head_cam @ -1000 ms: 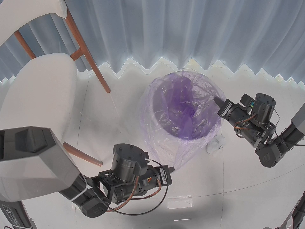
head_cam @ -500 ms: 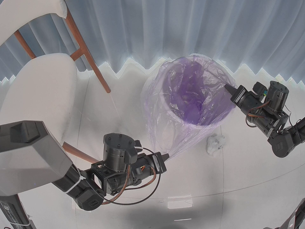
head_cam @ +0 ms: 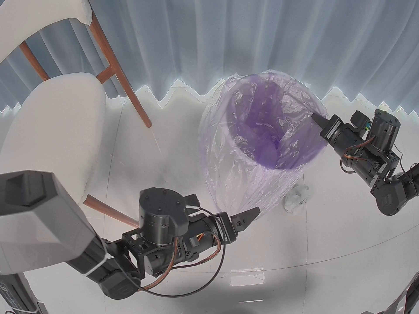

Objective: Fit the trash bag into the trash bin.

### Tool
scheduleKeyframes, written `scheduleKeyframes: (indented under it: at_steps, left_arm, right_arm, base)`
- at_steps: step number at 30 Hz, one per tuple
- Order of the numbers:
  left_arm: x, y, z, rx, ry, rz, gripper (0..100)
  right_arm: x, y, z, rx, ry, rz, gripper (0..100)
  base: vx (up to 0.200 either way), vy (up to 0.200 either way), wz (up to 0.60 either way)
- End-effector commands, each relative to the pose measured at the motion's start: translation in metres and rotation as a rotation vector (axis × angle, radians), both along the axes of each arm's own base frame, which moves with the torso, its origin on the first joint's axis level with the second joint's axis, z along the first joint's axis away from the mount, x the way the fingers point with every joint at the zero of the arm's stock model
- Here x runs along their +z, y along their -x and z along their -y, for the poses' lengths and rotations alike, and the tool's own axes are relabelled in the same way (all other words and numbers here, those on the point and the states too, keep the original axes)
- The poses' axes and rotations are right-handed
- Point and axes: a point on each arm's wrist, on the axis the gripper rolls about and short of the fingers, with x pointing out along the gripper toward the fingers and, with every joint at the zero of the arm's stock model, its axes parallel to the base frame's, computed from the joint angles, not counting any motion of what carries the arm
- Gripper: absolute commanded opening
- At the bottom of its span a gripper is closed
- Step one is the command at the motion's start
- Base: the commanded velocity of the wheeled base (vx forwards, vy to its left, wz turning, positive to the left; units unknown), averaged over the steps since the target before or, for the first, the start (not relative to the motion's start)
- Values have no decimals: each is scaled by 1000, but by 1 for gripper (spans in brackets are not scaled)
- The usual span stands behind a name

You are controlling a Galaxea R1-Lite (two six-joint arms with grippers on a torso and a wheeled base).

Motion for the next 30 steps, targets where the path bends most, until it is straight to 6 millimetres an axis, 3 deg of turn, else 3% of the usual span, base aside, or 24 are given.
scheduleKeyframes:
  at_steps: [1,4,5,9,16,20,30]
  left_arm:
    - [80,51,-32,-56,76,79,100]
    - [113,61,-49,-53,83,79,100]
    - [127,59,-64,-29,77,67,100]
    - [147,49,-97,-2,68,33,100]
    - [147,34,-114,30,67,25,100]
    - [150,0,-123,119,79,23,100]
    - [131,-26,-117,104,103,-42,100]
  right_arm:
    - [-4,-2,1,-5,6,-13,0]
    - [-5,-1,2,-1,7,-17,0]
    - [-5,1,2,13,9,-18,0]
    - [-9,4,2,41,15,-44,0]
    - [-12,7,2,55,20,-53,0]
    - [-8,12,1,68,17,-45,0]
    - [-11,22,-7,111,25,-65,0]
  base:
    - [0,0,0]
    - [0,0,0]
    - [0,0,0]
    - [0,0,0]
    - [0,0,0]
    - [0,0,0]
    - [0,0,0]
